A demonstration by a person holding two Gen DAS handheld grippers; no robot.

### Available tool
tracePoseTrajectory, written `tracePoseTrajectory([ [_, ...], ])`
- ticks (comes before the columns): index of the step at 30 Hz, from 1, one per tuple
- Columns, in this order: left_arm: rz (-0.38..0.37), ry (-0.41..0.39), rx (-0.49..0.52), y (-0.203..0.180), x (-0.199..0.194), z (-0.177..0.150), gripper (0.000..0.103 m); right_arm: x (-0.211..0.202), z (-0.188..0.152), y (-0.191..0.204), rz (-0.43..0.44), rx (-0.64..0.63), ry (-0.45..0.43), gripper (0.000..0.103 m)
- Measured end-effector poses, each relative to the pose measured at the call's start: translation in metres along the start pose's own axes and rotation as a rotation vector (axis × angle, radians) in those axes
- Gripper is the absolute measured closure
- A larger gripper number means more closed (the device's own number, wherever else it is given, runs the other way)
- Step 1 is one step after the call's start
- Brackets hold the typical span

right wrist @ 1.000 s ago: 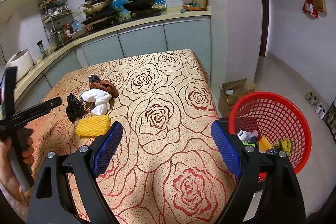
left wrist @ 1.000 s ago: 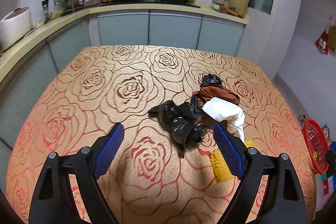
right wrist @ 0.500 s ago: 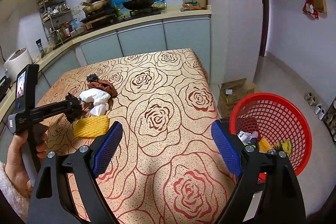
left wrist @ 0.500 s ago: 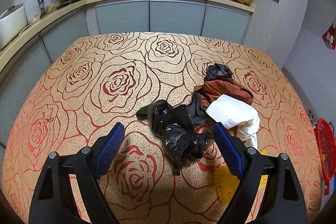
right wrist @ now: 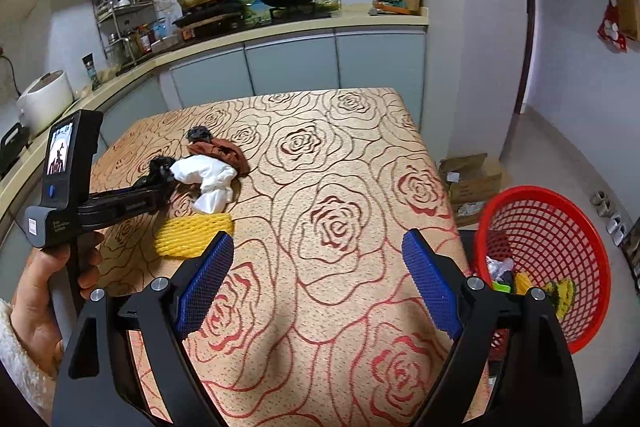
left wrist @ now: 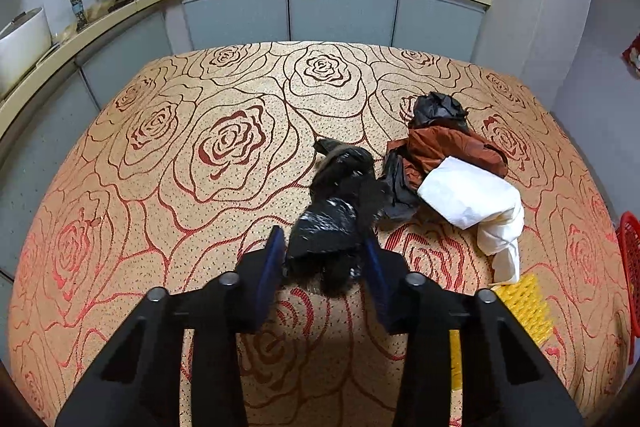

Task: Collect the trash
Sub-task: 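Grasp the black plastic bag with the left tool and lift it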

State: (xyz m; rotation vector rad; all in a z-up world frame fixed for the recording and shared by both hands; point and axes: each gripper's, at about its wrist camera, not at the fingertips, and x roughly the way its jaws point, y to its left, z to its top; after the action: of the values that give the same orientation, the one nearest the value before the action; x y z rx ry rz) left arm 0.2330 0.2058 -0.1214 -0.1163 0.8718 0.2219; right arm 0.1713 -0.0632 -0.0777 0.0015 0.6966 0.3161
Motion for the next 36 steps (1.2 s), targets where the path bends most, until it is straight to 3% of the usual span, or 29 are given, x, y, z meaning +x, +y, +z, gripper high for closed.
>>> tracePoseTrajectory([
  [3, -0.001, 0.007, 0.007, 0.000, 0.000, -0.002, 0.080, 0.004, 0.000, 0.009, 0.017, -0.012, 0.007, 0.020],
  [11, 0.004, 0.000, 0.007, 0.011, -0.015, -0.010, 0.090, 0.018, -0.005, 0.031, 0.058, -0.042, 0.045, 0.020],
  [24, 0.050, -0.121, 0.004, 0.033, -0.079, -0.031, 0.091, 0.061, -0.002, 0.072, 0.132, -0.093, 0.134, 0.020],
  [34, 0.054, -0.127, -0.048, 0.055, -0.089, -0.037, 0.091, 0.092, 0.001, 0.092, 0.126, -0.151, 0.198, 0.020],
  [36, 0.054, -0.129, -0.050, 0.057, -0.090, -0.038, 0.091, 0.093, 0.000, 0.093, 0.135, -0.153, 0.213, 0.030],
])
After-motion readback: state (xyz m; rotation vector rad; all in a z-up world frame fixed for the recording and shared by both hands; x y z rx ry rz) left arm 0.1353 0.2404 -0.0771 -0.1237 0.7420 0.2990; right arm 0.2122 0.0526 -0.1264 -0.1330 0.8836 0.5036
